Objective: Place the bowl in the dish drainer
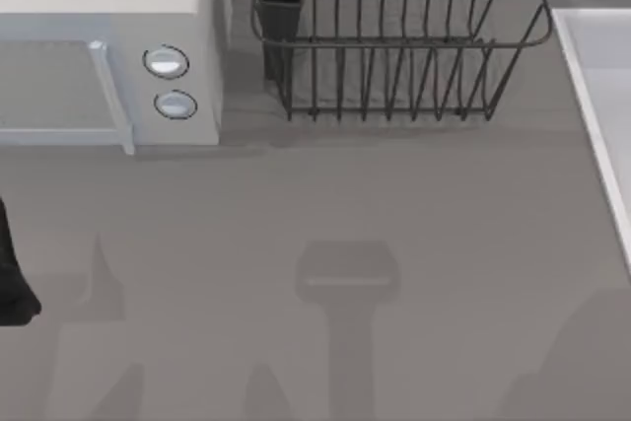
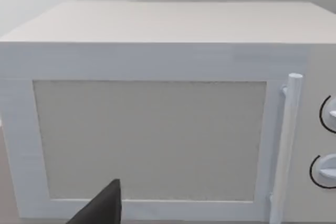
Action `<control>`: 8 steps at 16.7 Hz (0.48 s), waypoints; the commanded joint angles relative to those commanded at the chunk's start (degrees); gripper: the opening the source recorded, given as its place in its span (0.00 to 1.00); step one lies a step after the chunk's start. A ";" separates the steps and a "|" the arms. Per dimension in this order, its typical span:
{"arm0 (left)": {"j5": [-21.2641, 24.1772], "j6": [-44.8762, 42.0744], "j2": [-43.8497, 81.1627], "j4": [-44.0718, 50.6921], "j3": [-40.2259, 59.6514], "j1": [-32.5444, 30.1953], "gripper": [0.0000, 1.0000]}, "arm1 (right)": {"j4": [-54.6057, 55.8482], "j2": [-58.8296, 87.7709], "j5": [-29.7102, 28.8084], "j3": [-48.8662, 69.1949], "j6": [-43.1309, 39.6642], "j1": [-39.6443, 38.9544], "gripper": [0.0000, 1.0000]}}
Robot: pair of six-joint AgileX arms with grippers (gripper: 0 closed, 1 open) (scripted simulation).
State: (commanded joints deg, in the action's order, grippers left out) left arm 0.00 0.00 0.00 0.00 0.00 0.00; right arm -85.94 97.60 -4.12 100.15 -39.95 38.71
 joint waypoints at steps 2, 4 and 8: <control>0.00 0.00 0.00 0.00 0.00 0.00 1.00 | 5.63 -0.74 -4.07 -0.24 3.68 -6.63 0.00; 0.00 0.00 0.00 0.00 0.00 0.00 1.00 | 12.54 -1.49 -8.98 -1.04 8.11 -15.60 0.00; 0.00 0.00 0.00 0.00 0.00 0.00 1.00 | 28.80 -3.12 -20.20 -4.23 18.28 -38.12 0.00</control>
State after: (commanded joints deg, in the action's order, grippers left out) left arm 0.00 0.00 0.00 0.00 0.00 0.00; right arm -57.13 94.47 -24.32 95.92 -21.67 0.59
